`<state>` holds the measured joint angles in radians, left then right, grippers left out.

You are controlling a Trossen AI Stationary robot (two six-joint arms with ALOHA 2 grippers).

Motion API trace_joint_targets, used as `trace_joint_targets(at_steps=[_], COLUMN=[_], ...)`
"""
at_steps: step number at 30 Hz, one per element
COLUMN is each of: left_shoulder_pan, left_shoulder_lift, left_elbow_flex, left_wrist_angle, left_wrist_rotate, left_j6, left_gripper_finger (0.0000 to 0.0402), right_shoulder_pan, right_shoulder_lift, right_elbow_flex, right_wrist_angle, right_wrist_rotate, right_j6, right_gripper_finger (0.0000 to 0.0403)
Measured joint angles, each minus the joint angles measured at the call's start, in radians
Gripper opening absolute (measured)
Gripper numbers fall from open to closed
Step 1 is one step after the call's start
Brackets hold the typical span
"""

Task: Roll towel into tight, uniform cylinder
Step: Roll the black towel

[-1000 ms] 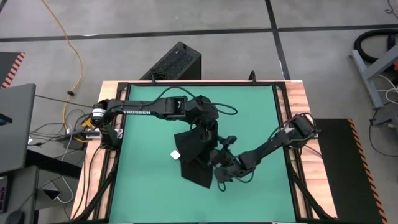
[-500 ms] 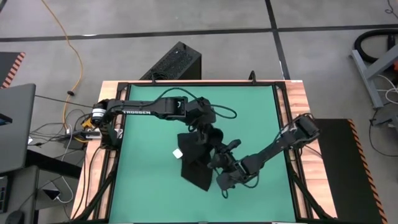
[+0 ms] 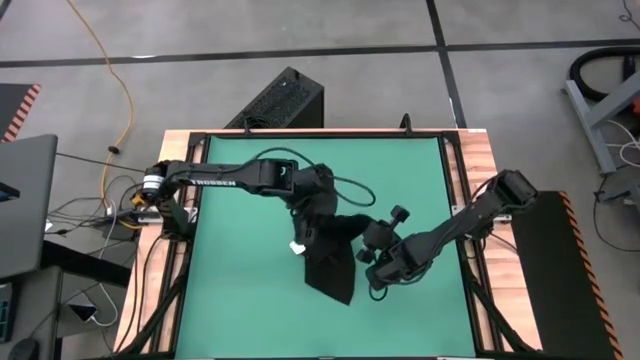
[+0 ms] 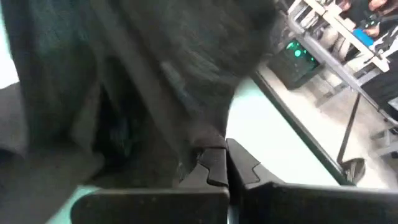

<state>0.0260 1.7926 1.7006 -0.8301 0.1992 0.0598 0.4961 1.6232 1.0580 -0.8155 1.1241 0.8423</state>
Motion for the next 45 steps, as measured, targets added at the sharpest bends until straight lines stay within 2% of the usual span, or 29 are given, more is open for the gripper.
trace_joint_targets(at_steps=[9, 11, 15, 17, 21, 24, 28, 30, 37, 40, 45], left_shoulder_pan=[-0.132, -0.168, -0.224, -0.248, -0.302, -0.343, -0.388, -0.406, -0.458, -0.471, -0.479], left_shoulder_lift=[-0.040, -0.061, -0.131, -0.180, -0.270, -0.288, -0.238, -0.192, -0.033, 0.021, 0.132], left_elbow_flex=[-0.143, -0.160, -0.209, -0.292, -0.585, -0.768, -0.881, -0.884, -0.807, -0.748, -0.612], left_wrist_angle=[-0.081, -0.081, -0.034, 0.077, 0.511, 0.771, 0.993, 1.014, 0.978, 0.945, 0.811], left_wrist_rotate=[-0.025, -0.068, -0.226, -0.307, -0.462, -0.603, -0.804, -0.858, -0.882, -0.935, -0.923], left_j6=[-0.004, -0.019, -0.074, -0.118, -0.171, -0.172, -0.148, -0.151, -0.242, -0.238, -0.251], left_gripper_finger=[0.0045, 0.0054, 0.0060, 0.0060, 0.0060, 0.0060, 0.0060, 0.0060, 0.0060, 0.0060, 0.0060], right_shoulder_pan=[0.008, 0.008, 0.001, -0.006, -0.016, -0.015, -0.015, -0.015, -0.015, -0.022, -0.029], right_shoulder_lift=[0.051, 0.045, 0.039, 0.038, 0.038, 0.038, 0.038, 0.038, 0.038, 0.038, 0.038], right_elbow_flex=[0.000, 0.000, 0.000, 0.000, 0.000, 0.000, 0.000, 0.000, 0.000, 0.000, 0.000], right_wrist_angle=[-0.030, -0.041, -0.031, -0.028, -0.030, -0.029, -0.025, -0.021, -0.012, -0.011, -0.011], right_wrist_rotate=[-0.035, -0.037, -0.043, -0.054, -0.059, -0.061, -0.075, -0.076, -0.076, -0.076, -0.077], right_j6=[0.043, 0.051, 0.051, 0.060, 0.075, 0.074, 0.077, 0.077, 0.082, 0.079, 0.077], right_gripper_finger=[0.0001, 0.0001, 0.0001, 0.0001, 0.0001, 0.0001, 0.0001, 0.0000, 0.0000, 0.0000, 0.0000])
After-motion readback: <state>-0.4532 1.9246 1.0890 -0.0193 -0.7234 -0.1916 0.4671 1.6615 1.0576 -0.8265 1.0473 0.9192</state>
